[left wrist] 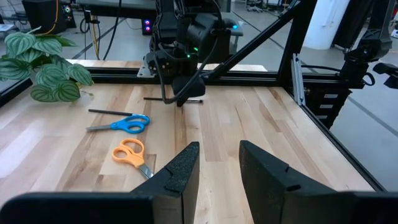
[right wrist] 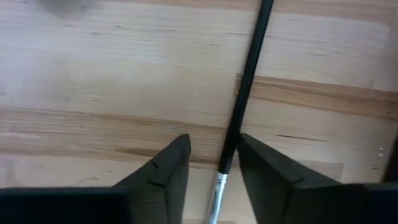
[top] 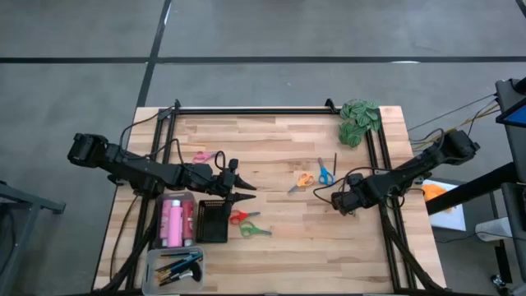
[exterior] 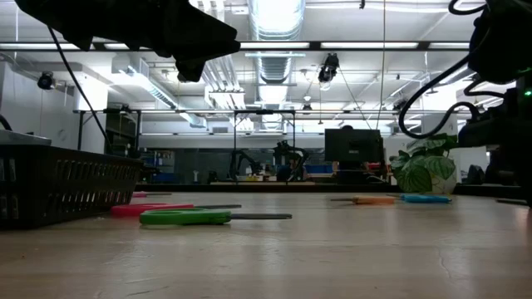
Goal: Pick & Place Paint Supplies
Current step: Put the silver paint brush into the transparent bin
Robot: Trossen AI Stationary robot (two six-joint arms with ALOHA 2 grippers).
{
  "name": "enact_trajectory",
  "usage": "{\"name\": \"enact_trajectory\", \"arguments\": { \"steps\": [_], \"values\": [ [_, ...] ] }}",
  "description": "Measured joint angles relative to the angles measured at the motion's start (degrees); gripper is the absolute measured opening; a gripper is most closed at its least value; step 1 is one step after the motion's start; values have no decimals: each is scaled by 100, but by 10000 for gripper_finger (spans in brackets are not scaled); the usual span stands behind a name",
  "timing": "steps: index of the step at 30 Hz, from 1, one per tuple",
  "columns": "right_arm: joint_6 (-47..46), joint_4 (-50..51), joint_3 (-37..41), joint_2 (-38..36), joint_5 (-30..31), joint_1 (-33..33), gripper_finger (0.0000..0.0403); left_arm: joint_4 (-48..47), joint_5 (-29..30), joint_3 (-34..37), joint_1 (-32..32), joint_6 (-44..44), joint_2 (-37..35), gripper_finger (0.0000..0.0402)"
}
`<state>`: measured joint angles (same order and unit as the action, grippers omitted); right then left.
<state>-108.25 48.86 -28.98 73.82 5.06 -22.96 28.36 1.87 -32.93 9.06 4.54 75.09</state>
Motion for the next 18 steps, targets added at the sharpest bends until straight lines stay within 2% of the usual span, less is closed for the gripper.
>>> {"name": "enact_trajectory", "arguments": {
  "steps": [11, 18],
  "values": [
    [46, -110, 41, 1, 162, -2, 19, -1, 1, 0, 0, 0, 0, 114],
    [46, -109, 47, 3, 204, -4, 20, -2, 2, 0, 0, 0, 0, 114]
  ]
}}
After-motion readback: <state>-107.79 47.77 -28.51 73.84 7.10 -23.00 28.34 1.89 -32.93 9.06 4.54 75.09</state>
